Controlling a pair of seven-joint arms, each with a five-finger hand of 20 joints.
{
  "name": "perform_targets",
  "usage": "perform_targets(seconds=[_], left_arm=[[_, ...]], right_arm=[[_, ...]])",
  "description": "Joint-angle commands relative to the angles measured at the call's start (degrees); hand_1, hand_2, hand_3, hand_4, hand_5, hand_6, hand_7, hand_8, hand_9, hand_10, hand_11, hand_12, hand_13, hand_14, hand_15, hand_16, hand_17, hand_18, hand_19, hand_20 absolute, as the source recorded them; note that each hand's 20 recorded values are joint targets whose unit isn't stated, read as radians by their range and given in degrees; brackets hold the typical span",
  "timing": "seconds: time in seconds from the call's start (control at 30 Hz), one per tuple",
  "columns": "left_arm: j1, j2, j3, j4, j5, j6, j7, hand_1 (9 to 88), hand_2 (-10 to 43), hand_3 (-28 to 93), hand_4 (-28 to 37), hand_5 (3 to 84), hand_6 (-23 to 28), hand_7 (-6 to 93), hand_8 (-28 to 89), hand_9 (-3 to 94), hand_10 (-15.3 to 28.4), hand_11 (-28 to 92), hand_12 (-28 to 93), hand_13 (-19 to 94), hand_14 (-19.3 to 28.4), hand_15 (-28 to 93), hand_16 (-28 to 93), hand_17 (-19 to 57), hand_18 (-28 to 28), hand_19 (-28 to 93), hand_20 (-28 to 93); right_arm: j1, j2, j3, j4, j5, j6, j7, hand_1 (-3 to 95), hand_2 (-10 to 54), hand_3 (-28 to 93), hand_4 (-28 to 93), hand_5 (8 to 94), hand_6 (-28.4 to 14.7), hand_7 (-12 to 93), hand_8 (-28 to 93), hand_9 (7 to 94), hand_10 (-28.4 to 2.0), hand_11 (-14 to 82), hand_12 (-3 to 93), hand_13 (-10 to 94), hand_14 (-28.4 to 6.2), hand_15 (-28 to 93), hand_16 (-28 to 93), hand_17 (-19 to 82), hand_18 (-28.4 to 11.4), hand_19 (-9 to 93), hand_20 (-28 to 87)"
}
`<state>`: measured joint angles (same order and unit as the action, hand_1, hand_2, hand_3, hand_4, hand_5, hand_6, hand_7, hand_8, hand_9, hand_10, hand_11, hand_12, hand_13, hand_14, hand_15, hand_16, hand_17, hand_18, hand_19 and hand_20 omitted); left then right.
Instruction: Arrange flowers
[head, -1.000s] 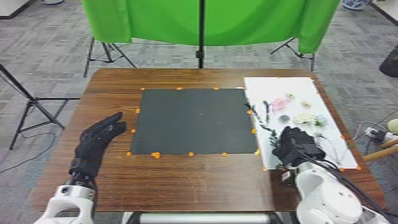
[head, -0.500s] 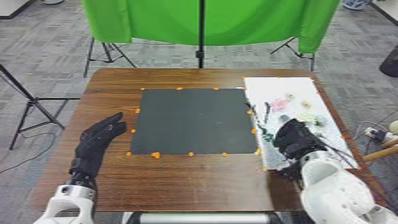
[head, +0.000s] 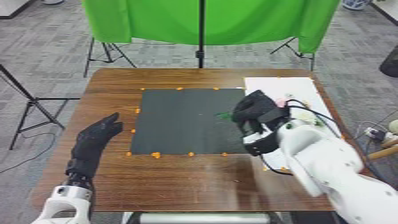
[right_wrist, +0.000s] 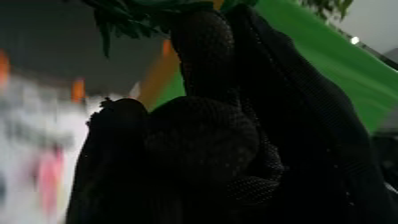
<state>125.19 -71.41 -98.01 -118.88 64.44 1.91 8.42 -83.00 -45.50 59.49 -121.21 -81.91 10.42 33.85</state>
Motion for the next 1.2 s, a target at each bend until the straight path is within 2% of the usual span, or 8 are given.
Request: perform_targets(seconds=[0.03,0.33,0.43,0.67,0.9,1.0,1.07,1.2], left_arm=[[0.68,0.47,0.59,1.99,-0.68,1.14,-0.16,23.1,-2.7,64,-23.8,45.0,4.4,6.3,-5,43.3,13.3,13,14,30,15.7,14,3,2.1,13.2,4,18],[0.73,0.79,1.04,1.89,0.86,-0.19,-1.28,21.3,-1.6,64,-26.5,44.7,4.9,5.4,-5,42.4,13.4,12,14,29,15.7,13,4,1.6,13.0,3,18],[0.62,1.15,1.34,1.85,0.67,-0.13,-1.52,21.1,-1.7,65,-26.8,44.4,4.9,5.3,-4,42.2,13.3,12,14,29,15.8,13,4,1.3,13.0,4,18],[-0.08,0.98,1.68,1.99,1.18,-1.78,-2.18,21.1,-1.7,65,-26.8,44.1,5.1,5.0,-4,41.9,13.3,12,15,29,16.1,14,5,1.0,13.2,4,18],[-0.11,1.14,1.47,1.81,1.12,-2.06,-2.70,21.7,-1.8,65,-26.1,43.8,5.0,5.0,-4,41.8,13.1,12,15,29,16.3,15,5,0.7,13.5,4,18],[-0.40,0.99,1.39,1.90,1.31,-2.76,-3.16,21.9,-1.8,64,-25.9,43.6,5.2,4.9,-4,41.8,13.1,12,15,29,16.3,15,5,0.6,13.6,4,18],[-0.36,0.92,1.34,1.90,1.40,-2.92,-3.25,22.0,-1.9,64,-25.7,43.5,5.2,4.9,-4,41.7,13.1,12,15,29,16.4,15,5,0.5,13.8,5,18],[-0.33,0.80,1.18,1.90,1.57,-2.93,-3.48,22.4,-2.1,64,-25.4,43.4,5.2,4.9,-4,41.6,13.1,12,15,29,16.4,15,5,0.3,13.9,5,18]], right_arm=[[17.62,-8.78,-16.64,10.13,4.05,5.91,-0.23,67.7,-9.5,42,7,83.2,-5.4,23,24,92.1,-13.6,39.4,22.8,94,-1.2,61,19,79,-2.3,87,40],[27.36,-16.00,-29.57,19.52,9.91,10.00,2.34,68.3,-9.5,42,5,82.6,-5.8,24,23,91.8,-13.7,38.6,22.2,94,-1.4,60,19,79,-2.0,86,38],[28.67,-17.37,-31.38,20.69,11.16,10.67,2.79,68.7,-9.5,42,5,82.4,-5.9,24,23,91.7,-13.6,38.0,22.2,94,-1.4,59,19,79,-1.8,85,38],[29.75,-19.55,-34.08,22.79,13.16,13.51,2.64,69.9,-9.5,38,2,82.0,-6.3,21,22,91.8,-13.3,30.8,26.4,94,-2.2,55,19,79,-1.4,81,37],[29.73,-20.07,-34.02,23.55,14.67,15.66,1.89,69.0,-9.5,25,7,79.8,-8.0,14,21,90.3,-15.2,28.0,24.3,94,-3.1,50,20,79,-1.3,77,39],[29.24,-19.08,-33.18,22.95,14.84,14.02,1.83,53.7,-9.5,49,-8,76.1,-8.8,12,4,89.2,-16.1,28.5,22.3,94,-3.6,49,21,79,-1.4,76,40],[28.75,-18.32,-32.49,22.47,14.17,12.40,2.13,48.4,-9.5,53,-10,73.8,-9.3,12,-5,88.4,-16.4,28.6,22.5,94,-3.8,48,21,78,-1.6,75,41],[27.41,-16.09,-31.51,20.82,11.79,9.37,1.63,44.8,-9.5,55,-11,71.8,-9.8,10,-6,87.5,-16.5,29.3,22.9,94,-4.1,47,22,78,-1.9,75,42]])
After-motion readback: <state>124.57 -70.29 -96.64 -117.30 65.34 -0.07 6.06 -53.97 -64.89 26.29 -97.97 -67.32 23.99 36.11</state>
